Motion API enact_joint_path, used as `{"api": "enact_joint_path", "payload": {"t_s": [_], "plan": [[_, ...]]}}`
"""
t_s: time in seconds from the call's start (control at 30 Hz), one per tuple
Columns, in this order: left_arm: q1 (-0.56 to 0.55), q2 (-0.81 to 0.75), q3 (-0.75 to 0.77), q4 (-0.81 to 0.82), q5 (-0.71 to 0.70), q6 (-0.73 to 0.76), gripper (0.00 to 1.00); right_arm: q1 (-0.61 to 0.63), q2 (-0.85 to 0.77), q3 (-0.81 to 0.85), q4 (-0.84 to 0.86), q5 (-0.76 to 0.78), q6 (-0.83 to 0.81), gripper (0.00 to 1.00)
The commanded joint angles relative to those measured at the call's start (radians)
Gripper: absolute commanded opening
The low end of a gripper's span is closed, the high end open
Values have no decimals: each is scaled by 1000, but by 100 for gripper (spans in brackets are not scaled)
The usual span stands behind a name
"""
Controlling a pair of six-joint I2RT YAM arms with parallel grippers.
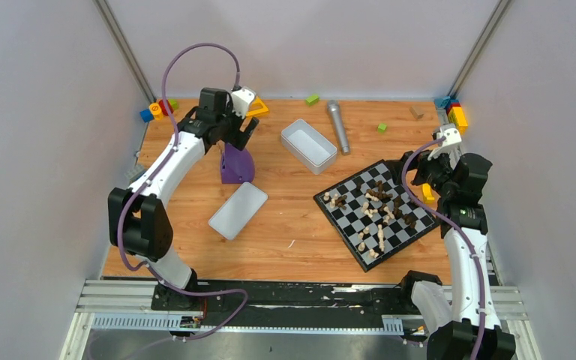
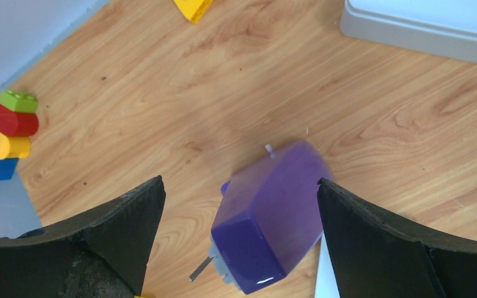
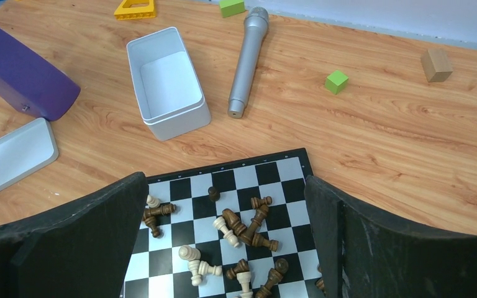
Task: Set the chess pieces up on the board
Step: Move the distractor to the center of the board.
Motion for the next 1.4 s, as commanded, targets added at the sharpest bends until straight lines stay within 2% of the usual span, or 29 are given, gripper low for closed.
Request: {"api": "enact_joint_path", "payload": {"t_s": [0.0,0.2,0.3,0.57,0.7,0.83,1.0,1.2,1.3,1.37], "plan": [[2,35,53,-83,-1,-66,99,-1,-5,-1,20,-28,-21,100],[2,25,10,-94,-24,-221,90,-1,-3,-1,17,-38,-23,100],[2,22,6,-97,-58,-263,79,-1,-4,-1,17,-38,-24,100],[4,12,10,-109,-197,-262,55,0,-5,-3,16,-43,-27,100],[16,10,26,-100,-234,-249,37,1,2,-3,17,-54,-27,100],[53,27,60,-96,-250,-243,29,2,2,-3,15,-60,-27,100],[150,80,110,-42,-258,-242,28,6,4,-1,15,-61,-28,100],[228,215,255,-39,-215,-278,31,8,4,-1,15,-58,-32,100],[247,268,321,-56,-180,-302,38,9,4,-3,14,-56,-34,100],[258,270,335,-78,-153,-334,54,9,1,-3,12,-56,-34,100]]}}
